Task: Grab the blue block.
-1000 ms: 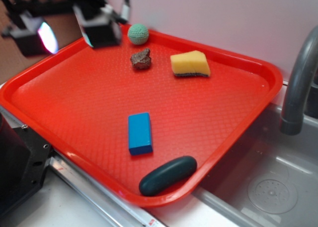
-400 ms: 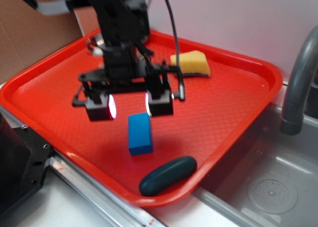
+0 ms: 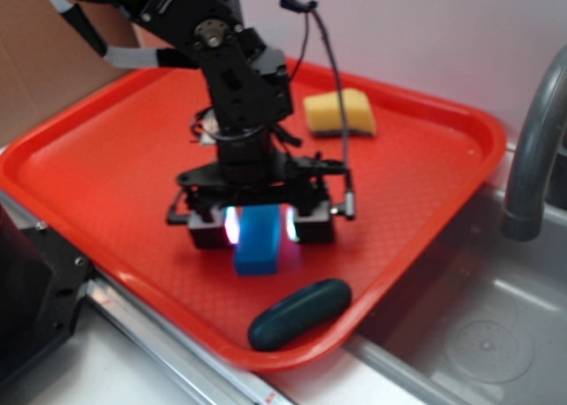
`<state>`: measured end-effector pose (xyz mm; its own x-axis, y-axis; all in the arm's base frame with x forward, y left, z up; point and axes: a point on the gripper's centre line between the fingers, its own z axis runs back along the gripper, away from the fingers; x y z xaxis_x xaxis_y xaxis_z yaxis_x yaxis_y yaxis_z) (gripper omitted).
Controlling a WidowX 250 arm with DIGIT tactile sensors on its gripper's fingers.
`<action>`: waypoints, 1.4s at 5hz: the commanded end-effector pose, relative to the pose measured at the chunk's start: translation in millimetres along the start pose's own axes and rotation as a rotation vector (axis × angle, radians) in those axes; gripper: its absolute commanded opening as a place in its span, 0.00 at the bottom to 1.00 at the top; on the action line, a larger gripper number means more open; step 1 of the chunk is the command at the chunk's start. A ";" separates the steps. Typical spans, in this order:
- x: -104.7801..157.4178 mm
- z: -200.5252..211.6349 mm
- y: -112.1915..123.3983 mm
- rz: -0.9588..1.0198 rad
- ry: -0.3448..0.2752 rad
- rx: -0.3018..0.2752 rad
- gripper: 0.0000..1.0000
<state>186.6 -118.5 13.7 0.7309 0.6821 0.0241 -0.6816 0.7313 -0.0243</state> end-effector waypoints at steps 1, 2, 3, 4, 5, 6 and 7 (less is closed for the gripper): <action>-2.6 -11.7 8.5 -0.010 -0.024 0.049 0.00; 2.5 -3.1 10.1 -0.068 -0.011 0.075 0.00; 18.1 40.5 8.3 -0.315 0.109 0.039 0.00; 23.6 91.0 12.5 -0.525 0.083 0.042 0.00; 24.4 141.4 37.3 -0.654 0.079 -0.082 0.00; 27.6 190.9 63.0 -0.630 -0.005 -0.140 0.00; 30.8 207.0 78.8 -0.604 -0.037 -0.170 0.00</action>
<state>141.2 -45.2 211.0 0.9861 0.1475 0.0770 -0.1353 0.9802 -0.1449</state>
